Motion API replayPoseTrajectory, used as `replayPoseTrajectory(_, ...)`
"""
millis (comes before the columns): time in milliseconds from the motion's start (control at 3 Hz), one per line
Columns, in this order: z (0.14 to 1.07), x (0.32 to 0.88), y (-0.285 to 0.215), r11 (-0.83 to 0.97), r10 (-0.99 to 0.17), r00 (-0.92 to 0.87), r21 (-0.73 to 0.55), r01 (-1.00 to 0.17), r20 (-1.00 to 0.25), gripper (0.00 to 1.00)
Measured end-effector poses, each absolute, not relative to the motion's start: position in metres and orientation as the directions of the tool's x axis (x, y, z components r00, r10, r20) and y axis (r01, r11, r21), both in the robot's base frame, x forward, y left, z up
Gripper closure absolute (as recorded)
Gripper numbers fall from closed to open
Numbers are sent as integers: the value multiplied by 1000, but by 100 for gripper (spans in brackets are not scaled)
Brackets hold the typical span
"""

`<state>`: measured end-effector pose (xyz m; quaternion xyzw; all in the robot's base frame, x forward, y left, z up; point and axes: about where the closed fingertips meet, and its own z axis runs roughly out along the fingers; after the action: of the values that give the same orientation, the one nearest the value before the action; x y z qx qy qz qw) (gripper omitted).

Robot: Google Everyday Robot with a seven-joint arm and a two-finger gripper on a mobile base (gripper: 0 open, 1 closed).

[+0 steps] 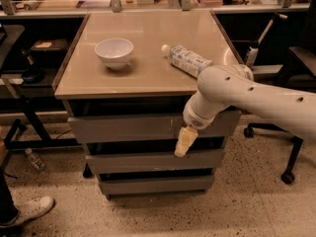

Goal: Open top drawer

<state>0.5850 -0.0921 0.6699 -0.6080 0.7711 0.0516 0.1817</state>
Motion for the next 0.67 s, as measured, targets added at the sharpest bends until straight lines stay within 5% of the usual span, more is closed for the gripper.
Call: replayPoseTrajectory(667, 648, 586, -87, 232, -912, -185, -87, -969, -366, 0)
